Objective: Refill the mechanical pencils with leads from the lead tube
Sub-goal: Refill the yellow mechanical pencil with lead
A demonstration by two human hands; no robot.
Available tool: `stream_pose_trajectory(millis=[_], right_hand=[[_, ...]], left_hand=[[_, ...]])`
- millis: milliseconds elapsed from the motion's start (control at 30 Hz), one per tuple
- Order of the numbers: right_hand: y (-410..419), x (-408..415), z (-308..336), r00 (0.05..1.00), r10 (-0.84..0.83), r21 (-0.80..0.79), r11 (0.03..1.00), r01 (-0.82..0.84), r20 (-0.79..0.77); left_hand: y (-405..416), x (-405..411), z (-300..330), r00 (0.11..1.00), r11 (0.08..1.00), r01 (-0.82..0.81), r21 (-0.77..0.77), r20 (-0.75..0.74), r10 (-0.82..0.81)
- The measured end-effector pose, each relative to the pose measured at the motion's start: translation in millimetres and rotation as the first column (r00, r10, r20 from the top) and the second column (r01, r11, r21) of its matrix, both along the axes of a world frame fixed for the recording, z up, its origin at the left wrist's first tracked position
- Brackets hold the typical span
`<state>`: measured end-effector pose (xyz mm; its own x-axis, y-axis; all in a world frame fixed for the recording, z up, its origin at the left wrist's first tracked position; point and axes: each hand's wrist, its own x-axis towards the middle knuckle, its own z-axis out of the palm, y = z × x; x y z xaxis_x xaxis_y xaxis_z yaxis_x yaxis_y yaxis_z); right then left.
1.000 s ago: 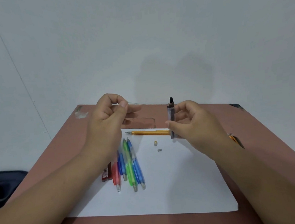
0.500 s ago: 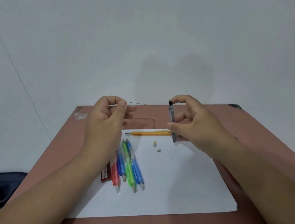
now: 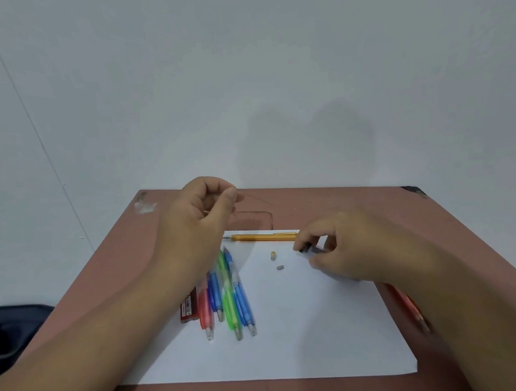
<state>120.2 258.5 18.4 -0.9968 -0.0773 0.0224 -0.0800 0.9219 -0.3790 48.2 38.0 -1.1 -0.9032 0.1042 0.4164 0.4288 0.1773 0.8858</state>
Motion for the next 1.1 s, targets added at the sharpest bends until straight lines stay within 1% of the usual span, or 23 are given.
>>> stream_pose_trajectory(millis=[67, 100, 167, 233, 267, 367, 433, 567, 633, 700, 767, 833, 933, 1000, 1033, 1100], right_hand=[[1.9, -2.8, -3.1, 0.999, -0.010, 0.041, 0.999, 0.011, -0.032], [2.3, -3.7, -4.0, 0.995, -0.025, 0.054, 0.998, 0.031, -0.095], [1.6, -4.7, -5.8, 0.960, -0.057, -0.003, 0.998, 0.059, -0.273], [-2.7, -4.8, -7.3, 0.911, -0.049, -0.081, 0.997, 0.017, -0.410], [-6.2, -5.4, -8.5, 0.889, -0.026, -0.087, 0.996, -0.015, -0.457], [-14.9, -9.2, -14.4, 0.816, 0.026, -0.056, 0.996, -0.071, -0.577], [-17.2, -11.3, -17.0, 0.784, 0.023, -0.068, 0.994, -0.082, -0.621], [-17.4, -13.8, -21.2, 0.776, 0.026, -0.076, 0.993, -0.095, -0.630], [-15.9, -14.9, -22.3, 0.771, 0.002, -0.077, 0.995, -0.066, -0.637], [-13.0, -15.4, -21.2, 0.765, -0.044, -0.101, 0.994, -0.028, -0.643], [-11.0, -15.0, -19.3, 0.762, -0.083, -0.129, 0.992, 0.000, -0.642], [-10.6, -14.2, -17.6, 0.759, -0.113, -0.156, 0.988, 0.016, -0.641], [-12.8, -13.0, -15.7, 0.774, -0.151, -0.191, 0.981, 0.040, -0.615], [-14.9, -11.6, -14.3, 0.795, -0.188, -0.239, 0.969, 0.056, -0.577], [-15.9, -10.9, -13.5, 0.805, -0.214, -0.274, 0.959, 0.067, -0.553], [-17.3, -9.8, -13.1, 0.816, -0.262, -0.335, 0.938, 0.090, -0.516]], left_hand=[[1.0, 0.0, -2.5, 0.999, 0.998, 0.028, -0.062, -0.016, -0.029], [1.7, 0.5, -3.7, 0.999, 0.993, 0.037, -0.109, -0.034, -0.041], [3.4, 1.5, -5.7, 0.993, 0.977, 0.049, -0.209, -0.093, -0.069], [6.0, 3.8, -7.1, 0.980, 0.958, 0.048, -0.283, -0.170, -0.099], [7.4, 4.9, -7.9, 0.971, 0.949, 0.042, -0.313, -0.213, -0.113], [11.7, 5.2, -11.6, 0.931, 0.935, 0.010, -0.354, -0.338, -0.138], [13.4, 5.0, -13.5, 0.914, 0.938, -0.009, -0.346, -0.383, -0.133], [14.1, 3.1, -13.5, 0.909, 0.938, 0.000, -0.347, -0.391, -0.144], [13.6, 0.0, -14.4, 0.925, 0.938, 0.006, -0.346, -0.354, -0.137], [13.5, -5.4, -16.6, 0.946, 0.924, -0.011, -0.381, -0.303, -0.114], [14.5, -11.9, -19.8, 0.955, 0.884, -0.045, -0.466, -0.280, -0.099], [15.9, -17.5, -23.0, 0.966, 0.827, -0.021, -0.562, -0.225, -0.128], [16.6, -25.5, -31.2, 0.969, 0.694, -0.025, -0.719, -0.189, -0.161], [16.9, -27.7, -32.6, 0.971, 0.623, -0.043, -0.781, -0.180, -0.158], [16.9, -27.9, -31.8, 0.972, 0.611, -0.042, -0.790, -0.173, -0.157], [17.1, -27.9, -30.1, 0.972, 0.620, -0.035, -0.784, -0.171, -0.161]])
